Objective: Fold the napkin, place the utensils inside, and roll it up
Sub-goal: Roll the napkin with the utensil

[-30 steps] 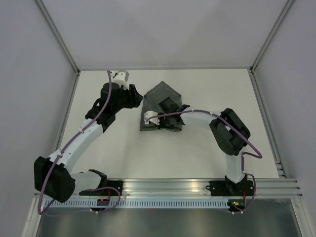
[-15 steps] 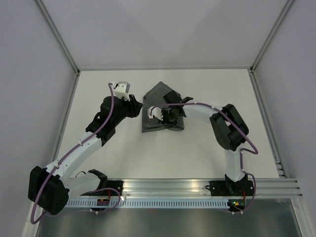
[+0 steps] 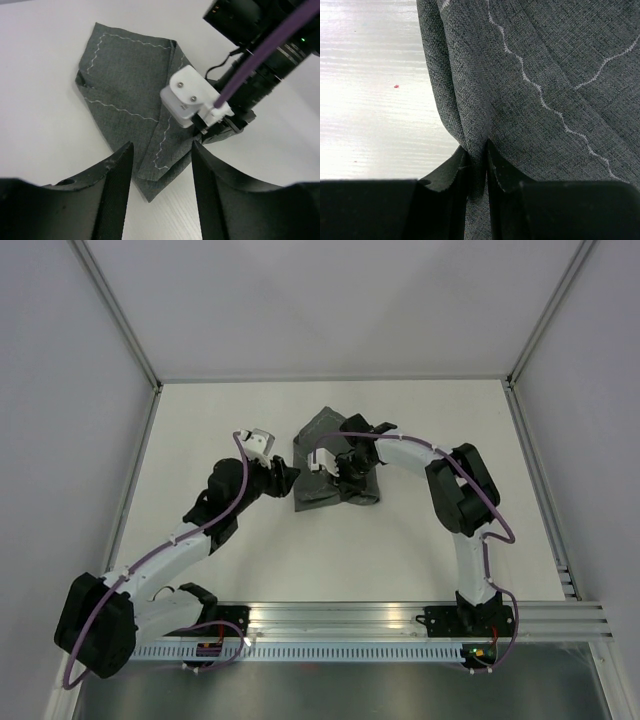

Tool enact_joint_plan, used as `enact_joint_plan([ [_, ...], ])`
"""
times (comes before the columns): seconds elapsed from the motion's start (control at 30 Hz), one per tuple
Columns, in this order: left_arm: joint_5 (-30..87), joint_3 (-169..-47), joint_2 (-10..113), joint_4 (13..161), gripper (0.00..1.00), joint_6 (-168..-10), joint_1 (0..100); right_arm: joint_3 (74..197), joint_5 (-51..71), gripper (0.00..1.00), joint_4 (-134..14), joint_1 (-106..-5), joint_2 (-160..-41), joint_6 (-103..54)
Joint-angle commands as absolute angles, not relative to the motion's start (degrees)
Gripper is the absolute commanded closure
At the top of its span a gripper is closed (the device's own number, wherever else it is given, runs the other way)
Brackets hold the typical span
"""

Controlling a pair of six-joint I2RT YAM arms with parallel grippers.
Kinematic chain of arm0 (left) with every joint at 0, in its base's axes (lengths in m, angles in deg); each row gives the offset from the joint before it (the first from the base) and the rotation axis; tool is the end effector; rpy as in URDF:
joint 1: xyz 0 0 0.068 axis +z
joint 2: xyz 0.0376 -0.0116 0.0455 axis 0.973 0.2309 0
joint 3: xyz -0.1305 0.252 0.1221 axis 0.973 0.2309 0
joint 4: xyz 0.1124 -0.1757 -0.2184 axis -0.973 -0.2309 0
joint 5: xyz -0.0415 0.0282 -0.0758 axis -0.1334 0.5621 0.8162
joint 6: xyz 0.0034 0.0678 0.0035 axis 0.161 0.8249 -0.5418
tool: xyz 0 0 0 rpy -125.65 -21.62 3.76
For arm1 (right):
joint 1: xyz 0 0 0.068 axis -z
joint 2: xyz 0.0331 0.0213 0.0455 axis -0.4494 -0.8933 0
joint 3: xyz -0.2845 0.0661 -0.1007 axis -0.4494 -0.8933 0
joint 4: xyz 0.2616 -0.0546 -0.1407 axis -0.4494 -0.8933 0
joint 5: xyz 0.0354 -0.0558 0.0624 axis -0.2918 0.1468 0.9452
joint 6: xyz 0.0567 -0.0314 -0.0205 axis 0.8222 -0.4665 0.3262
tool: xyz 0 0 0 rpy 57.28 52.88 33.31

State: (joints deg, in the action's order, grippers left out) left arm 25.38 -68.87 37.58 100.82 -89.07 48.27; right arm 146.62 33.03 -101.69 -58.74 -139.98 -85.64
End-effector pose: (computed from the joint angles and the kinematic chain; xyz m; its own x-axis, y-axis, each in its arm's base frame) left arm 0.2469 -0.1388 0.2658 -0.2955 -0.0615 -0.9534 0.5012 0.8396 -0.2096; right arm 0.3878 0.2751 0.1458 -0.0277 -0.8420 -0.5387 -0.9955 -0.0257 0.0913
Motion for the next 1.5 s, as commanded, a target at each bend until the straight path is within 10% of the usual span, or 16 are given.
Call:
enact_joint_plan([
  [0.0, 30.07, -66.49, 38.57, 109.93, 0.44, -82.39, 46.25, 146.55, 31.35, 0.85, -114.17, -56.94, -145.92, -87.72],
  [1.47, 15.75, -85.82, 80.4, 103.97, 0.32, -48.36, 23.39, 159.3, 32.23, 0.86, -127.89, -51.49, -158.4, -92.38],
])
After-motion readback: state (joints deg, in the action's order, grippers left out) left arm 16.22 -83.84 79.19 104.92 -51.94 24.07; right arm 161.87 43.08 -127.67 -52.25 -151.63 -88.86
